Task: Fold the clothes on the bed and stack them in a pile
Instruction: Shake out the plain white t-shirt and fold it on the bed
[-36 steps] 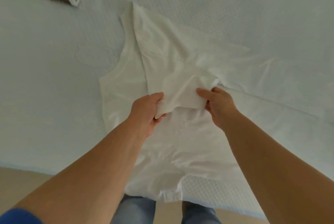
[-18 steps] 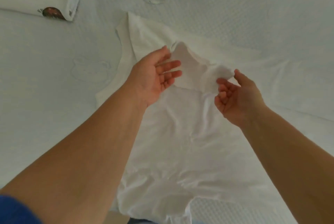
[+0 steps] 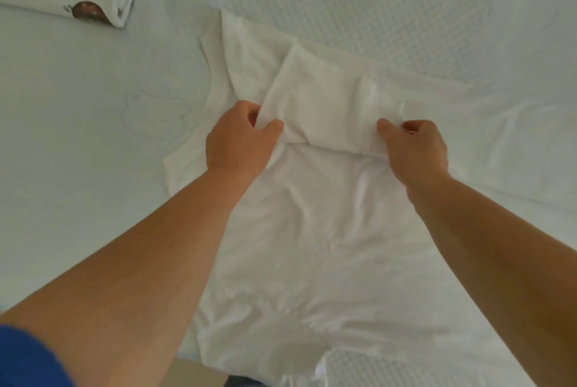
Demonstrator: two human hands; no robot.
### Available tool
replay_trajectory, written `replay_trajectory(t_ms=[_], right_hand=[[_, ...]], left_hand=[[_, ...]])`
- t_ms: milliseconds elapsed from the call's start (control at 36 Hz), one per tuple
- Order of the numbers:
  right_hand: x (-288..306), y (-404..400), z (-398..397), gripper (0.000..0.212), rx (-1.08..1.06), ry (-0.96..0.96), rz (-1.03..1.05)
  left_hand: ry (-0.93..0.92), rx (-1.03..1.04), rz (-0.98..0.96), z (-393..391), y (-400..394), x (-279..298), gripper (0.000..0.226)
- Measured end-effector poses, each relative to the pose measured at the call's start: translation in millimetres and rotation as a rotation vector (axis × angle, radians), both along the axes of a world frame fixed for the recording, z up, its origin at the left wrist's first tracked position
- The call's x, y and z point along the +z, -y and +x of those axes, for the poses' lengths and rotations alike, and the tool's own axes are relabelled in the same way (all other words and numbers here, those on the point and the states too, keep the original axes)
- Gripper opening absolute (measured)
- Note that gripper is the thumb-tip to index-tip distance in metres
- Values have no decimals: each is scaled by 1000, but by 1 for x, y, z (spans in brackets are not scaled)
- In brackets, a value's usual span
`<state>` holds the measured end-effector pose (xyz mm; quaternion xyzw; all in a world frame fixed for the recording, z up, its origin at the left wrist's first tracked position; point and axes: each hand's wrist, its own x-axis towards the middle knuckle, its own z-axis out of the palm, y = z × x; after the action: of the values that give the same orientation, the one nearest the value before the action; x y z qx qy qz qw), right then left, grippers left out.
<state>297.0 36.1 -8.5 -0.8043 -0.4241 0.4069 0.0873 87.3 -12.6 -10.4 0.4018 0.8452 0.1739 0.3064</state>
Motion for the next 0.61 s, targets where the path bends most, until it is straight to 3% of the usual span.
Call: replay_trajectory(t_ms=[139,306,444,611], right_hand=[[0,-16,5,9,-38,-82,43],[-5,-27,16,12,-73,-176,-31],[-7,-23,18,11,18,-117,-43],[-8,-34,15,27,46,-38,31]], left_hand=[[4,-75,-45,-11,-9,0,13],[67,-122,-51,-33,-21,3,16],[-67,-226,-119,-29,-18,4,17],[-269,-291,-168,-8,-46,13,50]])
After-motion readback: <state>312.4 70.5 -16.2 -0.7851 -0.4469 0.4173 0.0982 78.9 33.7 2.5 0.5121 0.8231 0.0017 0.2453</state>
